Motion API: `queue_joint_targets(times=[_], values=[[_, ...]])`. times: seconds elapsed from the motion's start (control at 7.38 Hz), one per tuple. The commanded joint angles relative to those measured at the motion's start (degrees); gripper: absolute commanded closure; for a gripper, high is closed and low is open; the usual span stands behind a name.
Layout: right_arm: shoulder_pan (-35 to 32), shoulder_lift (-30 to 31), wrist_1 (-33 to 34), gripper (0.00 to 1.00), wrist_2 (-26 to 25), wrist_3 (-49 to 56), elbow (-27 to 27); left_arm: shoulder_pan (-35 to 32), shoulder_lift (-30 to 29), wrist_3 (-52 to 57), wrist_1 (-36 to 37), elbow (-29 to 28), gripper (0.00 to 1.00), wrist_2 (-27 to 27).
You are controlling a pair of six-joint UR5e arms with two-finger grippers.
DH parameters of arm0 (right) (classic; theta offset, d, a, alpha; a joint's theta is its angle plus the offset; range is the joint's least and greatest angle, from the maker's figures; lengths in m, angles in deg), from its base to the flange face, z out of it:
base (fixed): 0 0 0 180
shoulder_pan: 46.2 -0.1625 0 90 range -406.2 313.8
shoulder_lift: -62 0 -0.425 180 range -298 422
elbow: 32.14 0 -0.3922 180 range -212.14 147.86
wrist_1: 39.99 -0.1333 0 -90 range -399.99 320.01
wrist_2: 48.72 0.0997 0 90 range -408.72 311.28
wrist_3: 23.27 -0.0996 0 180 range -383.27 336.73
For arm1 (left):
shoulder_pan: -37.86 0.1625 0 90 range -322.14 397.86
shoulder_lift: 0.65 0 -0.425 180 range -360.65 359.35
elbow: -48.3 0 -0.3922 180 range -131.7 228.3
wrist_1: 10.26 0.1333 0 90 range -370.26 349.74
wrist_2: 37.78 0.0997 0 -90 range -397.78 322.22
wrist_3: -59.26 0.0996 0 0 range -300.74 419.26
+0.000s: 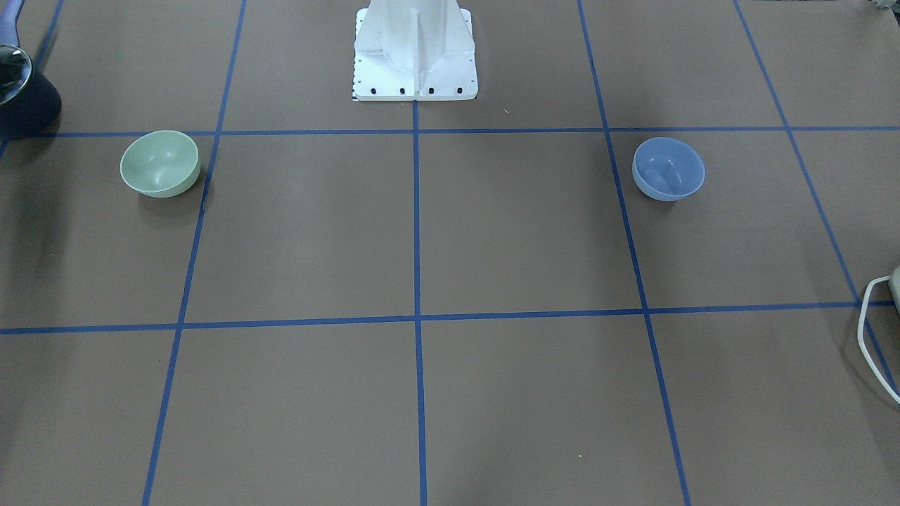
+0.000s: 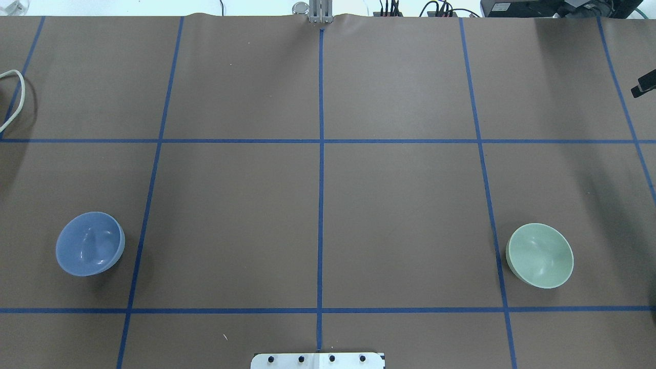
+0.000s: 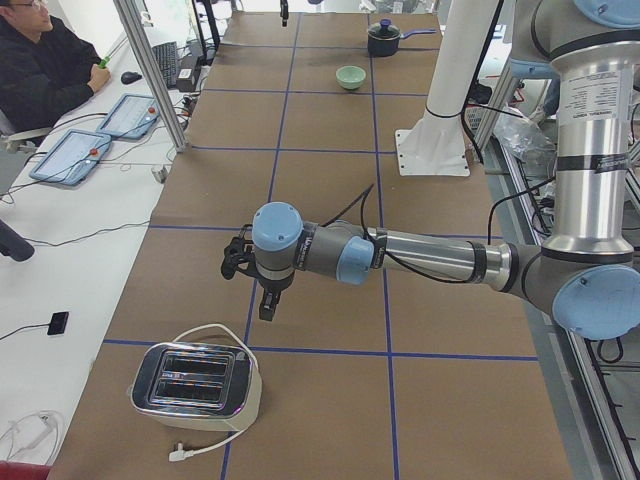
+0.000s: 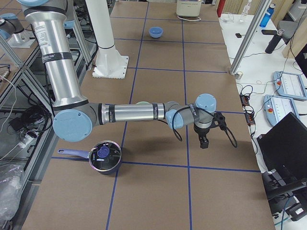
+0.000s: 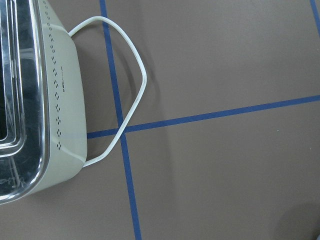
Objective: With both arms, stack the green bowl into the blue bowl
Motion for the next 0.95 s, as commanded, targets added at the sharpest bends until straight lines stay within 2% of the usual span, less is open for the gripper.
queue_joint_targets(times=[0.0, 0.27, 0.54, 0.81], values=[[0.14, 0.00, -0.35, 0.00, -0.17, 0.00, 0.13, -0.01, -0.02, 0.01, 0.00, -0.01, 0.03, 0.03], [1.36, -0.52, -0.27, 0.00, -2.62, -0.09, -0.38, -0.01, 0.07, -0.26, 0.09, 0.17, 0.03, 0.03], [1.37, 1.23, -4.11, 0.00, -2.37, -10.13, 1.79, -0.01, 0.24, -0.43, 0.09, 0.26, 0.03, 0.03], [1.28, 1.66, -3.87, 0.00, -1.59, -11.16, 2.77, -0.01, 0.24, -1.13, 0.00, 0.35, 0.03, -0.06]])
